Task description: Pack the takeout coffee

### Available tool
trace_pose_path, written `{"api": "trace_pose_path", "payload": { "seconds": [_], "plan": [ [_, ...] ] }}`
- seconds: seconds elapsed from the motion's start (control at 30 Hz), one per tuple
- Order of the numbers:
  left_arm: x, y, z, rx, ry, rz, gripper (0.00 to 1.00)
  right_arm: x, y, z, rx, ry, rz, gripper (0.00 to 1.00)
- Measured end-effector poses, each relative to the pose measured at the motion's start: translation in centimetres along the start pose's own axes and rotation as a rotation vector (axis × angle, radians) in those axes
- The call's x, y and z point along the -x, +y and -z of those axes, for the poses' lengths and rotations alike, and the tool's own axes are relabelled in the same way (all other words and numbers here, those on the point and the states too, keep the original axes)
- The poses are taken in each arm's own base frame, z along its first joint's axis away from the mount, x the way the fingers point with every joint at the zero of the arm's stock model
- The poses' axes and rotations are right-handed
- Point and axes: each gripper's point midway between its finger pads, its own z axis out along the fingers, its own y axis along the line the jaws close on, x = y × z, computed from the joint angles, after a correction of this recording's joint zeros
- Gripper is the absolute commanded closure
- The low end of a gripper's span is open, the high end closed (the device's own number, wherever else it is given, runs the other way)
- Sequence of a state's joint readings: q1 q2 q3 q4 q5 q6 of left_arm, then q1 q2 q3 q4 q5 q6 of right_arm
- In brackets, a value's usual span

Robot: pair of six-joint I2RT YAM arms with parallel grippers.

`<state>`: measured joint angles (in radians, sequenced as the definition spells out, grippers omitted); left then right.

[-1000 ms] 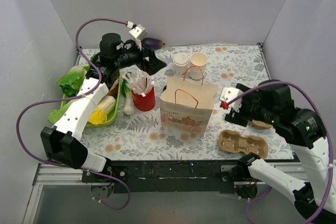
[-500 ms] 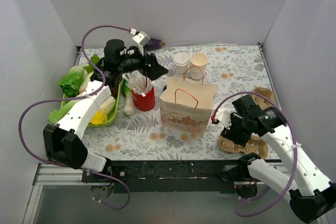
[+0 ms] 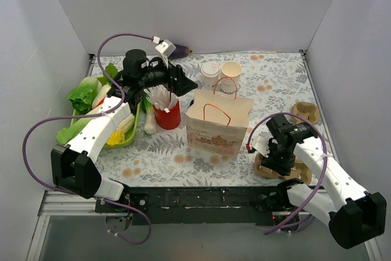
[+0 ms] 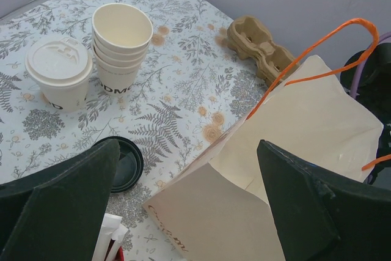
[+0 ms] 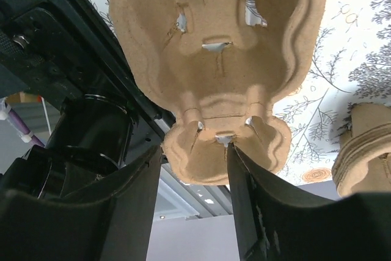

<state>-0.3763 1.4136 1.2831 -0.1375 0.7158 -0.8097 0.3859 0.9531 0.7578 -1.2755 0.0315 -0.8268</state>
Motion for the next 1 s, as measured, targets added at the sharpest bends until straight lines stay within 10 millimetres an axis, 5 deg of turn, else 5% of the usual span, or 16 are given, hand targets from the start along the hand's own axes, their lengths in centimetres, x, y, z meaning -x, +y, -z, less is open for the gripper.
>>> {"api": "trace_pose_path", "payload": {
  "seconds": [0.67,1.0],
  "plan": [
    [0.2,0.0,0.0,0.0,-0.008,-0.001,0.03,-0.2,-1.2,-3.1,0.003,0.054,0.041,0.5],
    [0.2,0.0,0.0,0.0,-0.007,0.0,0.02,-0.4,-2.1,-3.3,-0.049,0.064,0.048,0.61]
  ]
}}
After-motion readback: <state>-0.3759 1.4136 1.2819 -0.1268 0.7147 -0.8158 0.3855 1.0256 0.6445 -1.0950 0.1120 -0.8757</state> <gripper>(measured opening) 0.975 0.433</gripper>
